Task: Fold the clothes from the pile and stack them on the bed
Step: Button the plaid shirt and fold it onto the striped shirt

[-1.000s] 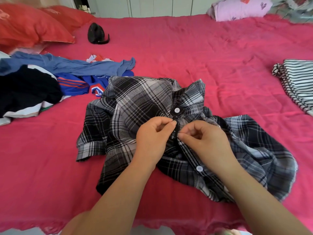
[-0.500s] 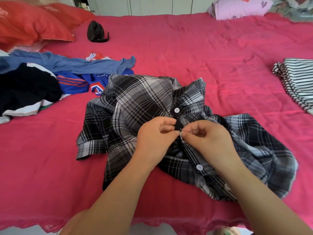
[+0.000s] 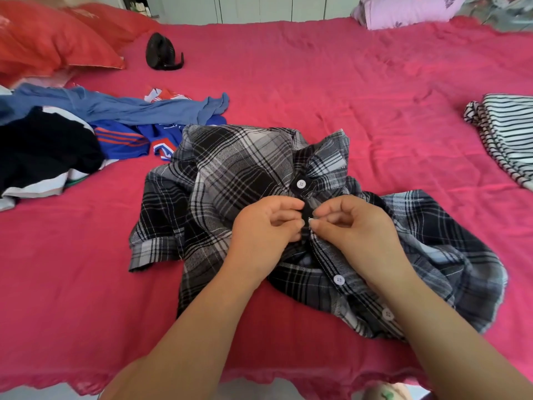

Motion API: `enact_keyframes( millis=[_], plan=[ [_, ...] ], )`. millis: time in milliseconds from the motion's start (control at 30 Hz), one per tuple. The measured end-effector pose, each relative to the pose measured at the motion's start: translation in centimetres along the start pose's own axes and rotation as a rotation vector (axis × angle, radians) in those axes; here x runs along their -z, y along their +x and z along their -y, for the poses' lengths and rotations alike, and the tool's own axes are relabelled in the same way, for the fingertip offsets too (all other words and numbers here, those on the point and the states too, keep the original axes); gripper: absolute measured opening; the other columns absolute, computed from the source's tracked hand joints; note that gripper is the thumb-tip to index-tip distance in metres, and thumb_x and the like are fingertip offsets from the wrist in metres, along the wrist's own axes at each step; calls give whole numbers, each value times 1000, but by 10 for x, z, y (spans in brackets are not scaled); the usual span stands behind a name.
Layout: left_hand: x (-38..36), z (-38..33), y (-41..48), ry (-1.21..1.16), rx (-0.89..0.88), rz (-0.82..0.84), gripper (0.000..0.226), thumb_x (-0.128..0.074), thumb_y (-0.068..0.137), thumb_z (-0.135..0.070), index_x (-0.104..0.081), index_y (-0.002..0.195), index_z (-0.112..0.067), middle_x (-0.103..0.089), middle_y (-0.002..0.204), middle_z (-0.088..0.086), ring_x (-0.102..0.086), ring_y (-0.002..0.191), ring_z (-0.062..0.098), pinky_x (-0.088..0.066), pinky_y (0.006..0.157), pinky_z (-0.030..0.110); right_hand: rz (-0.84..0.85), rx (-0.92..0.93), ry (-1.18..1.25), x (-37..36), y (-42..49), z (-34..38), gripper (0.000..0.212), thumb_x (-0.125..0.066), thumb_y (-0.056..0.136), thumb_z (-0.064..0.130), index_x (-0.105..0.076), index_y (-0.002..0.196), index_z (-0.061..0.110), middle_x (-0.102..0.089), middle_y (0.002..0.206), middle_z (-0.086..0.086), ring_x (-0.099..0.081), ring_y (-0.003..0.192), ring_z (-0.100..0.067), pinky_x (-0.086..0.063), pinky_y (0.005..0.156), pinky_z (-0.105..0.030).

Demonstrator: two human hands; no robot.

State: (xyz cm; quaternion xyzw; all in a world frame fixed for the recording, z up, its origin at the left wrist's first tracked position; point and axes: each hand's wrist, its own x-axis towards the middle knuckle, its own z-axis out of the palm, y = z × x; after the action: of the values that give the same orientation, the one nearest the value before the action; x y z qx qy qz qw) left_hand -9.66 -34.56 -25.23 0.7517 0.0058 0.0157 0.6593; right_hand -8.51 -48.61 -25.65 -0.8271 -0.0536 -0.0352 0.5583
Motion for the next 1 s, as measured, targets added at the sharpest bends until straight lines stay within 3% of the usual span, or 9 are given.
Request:
enact_keyframes(
  millis=[67,200,333,433,567,800,900,1000],
  plan=[
    [0,0,0,-17,-3,3,30,-67,79,3,-63,85,-26,-67,75,-5,-65,69,-1,-55,67,16,14,4,13,0,0,1,17,-74,75,10,-64,76,24,-63,62,8,-57,59,1,-47,63,-15],
    [0,2,2,128,-71,-26,30,-74,75,-6,-62,83,-32,-68,73,-9,-63,71,-1,-54,74,18,49,-12,5,-1,-1,1,20,-71,76,5,-63,79,23,-65,65,6,-62,65,-9,-52,73,-27],
    [-4,4,2,353,-214,-91,26,-74,76,-12,-62,84,-33,-63,72,-18,-61,78,-4,-44,74,4,74,-86,174,-1,-1,1,10,-68,80,9,-62,85,16,-69,68,-3,-67,68,-17,-55,79,-36],
    [-8,7,0,425,-316,-131,24,-72,78,-11,-67,98,-22,-60,74,-21,-61,79,-5,-45,75,5,50,-130,291,-2,0,1,11,-70,79,14,-61,86,13,-68,65,-3,-64,62,-13,-55,71,-29],
    [-11,8,-2,471,-405,-145,33,-71,78,-9,-64,109,-21,-56,73,-25,-58,78,-7,-47,79,11,42,-207,424,-2,2,3,14,-67,79,1,-59,82,12,-63,58,1,-61,54,-7,-52,57,-14],
    [-12,9,-2,494,-455,-182,29,-72,77,-13,-65,104,-23,-55,66,-28,-60,84,-2,-49,81,20,85,-285,541,1,3,2,22,-59,80,-9,-58,84,12,-61,60,0,-59,55,-7,-52,59,-13],
    [-13,5,-2,355,-326,-192,30,-72,77,-10,-59,88,-35,-62,64,-24,-62,78,-4,-47,77,12,81,-293,595,1,5,2,23,-57,81,-11,-56,82,12,-56,54,4,-55,52,-6,-50,56,-13],
    [-13,0,0,-25,-5,-171,28,-70,76,0,-61,85,-26,-67,65,-9,-62,65,3,-50,69,15,95,-225,553,-2,4,0,27,-55,80,-13,-54,82,14,-53,49,9,-49,49,-4,-45,53,-15]
  ],
)
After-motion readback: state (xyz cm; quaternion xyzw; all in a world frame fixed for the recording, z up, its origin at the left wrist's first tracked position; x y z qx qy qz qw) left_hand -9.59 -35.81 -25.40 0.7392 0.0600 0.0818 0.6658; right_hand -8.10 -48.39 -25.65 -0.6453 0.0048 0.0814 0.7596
